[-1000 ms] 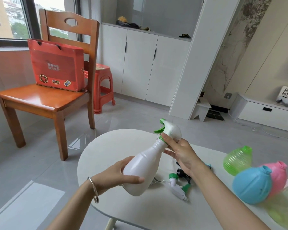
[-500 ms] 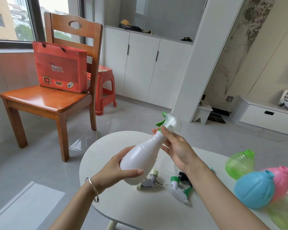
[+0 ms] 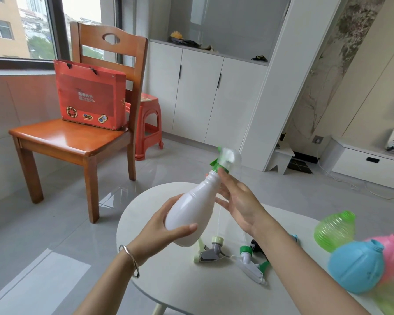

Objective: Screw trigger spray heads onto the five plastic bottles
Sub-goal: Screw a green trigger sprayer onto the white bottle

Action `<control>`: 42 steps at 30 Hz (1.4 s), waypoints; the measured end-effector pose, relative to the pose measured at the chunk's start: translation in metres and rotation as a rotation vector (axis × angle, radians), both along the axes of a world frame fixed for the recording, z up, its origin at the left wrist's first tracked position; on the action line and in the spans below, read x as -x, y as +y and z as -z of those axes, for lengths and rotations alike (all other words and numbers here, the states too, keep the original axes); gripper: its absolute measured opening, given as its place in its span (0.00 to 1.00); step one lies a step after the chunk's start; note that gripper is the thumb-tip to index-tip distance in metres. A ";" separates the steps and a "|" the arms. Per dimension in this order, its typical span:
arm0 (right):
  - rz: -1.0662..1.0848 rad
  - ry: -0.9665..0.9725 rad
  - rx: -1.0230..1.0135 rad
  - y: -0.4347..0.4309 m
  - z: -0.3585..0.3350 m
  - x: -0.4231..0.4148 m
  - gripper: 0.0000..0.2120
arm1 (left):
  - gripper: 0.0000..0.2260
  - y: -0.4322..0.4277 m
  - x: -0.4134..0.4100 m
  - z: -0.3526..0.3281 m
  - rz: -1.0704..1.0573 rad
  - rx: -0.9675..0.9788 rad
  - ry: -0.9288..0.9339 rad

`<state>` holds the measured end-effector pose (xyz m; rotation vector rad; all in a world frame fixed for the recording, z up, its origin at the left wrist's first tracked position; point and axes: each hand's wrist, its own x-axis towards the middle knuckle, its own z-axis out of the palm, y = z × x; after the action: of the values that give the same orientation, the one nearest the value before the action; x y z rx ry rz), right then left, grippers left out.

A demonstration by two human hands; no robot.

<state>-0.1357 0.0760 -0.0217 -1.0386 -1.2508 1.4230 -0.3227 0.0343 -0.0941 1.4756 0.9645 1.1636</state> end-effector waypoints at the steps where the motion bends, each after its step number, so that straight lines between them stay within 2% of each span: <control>1: -0.050 -0.033 0.023 -0.001 0.003 0.002 0.21 | 0.28 0.001 0.002 0.000 -0.014 0.012 -0.030; 5: -0.174 -0.119 0.108 -0.002 0.021 0.018 0.27 | 0.25 0.009 0.014 0.000 -0.087 0.027 -0.096; 10: -0.158 -0.146 0.034 0.011 0.029 0.045 0.25 | 0.26 0.030 0.032 -0.001 -0.101 -0.024 0.002; 15: -0.103 -0.130 -0.021 0.045 0.040 0.066 0.29 | 0.23 0.073 0.057 -0.002 -0.153 -0.090 0.112; 17: -0.077 -0.138 -0.055 0.061 0.048 0.074 0.27 | 0.20 0.090 0.064 0.001 -0.150 -0.080 0.066; 20: -0.049 -0.171 -0.121 0.085 0.064 0.087 0.24 | 0.23 0.111 0.073 0.011 -0.150 -0.039 -0.001; 22: -0.031 -0.191 -0.158 0.098 0.076 0.094 0.25 | 0.22 0.123 0.077 0.019 -0.161 -0.025 -0.018; 28: -0.022 -0.209 -0.194 0.126 0.114 0.102 0.27 | 0.19 0.147 0.081 0.048 -0.197 0.016 -0.020; 36: 0.002 -0.232 -0.214 0.140 0.141 0.103 0.24 | 0.18 0.163 0.074 0.073 -0.229 0.056 -0.037; 42: 0.022 -0.237 -0.231 0.139 0.142 0.104 0.24 | 0.22 0.166 0.077 0.078 -0.201 0.085 -0.053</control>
<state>-0.2395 0.2154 -0.1633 -1.0790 -1.5295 1.1306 -0.3993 0.2004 -0.1717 1.2968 1.1312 1.2827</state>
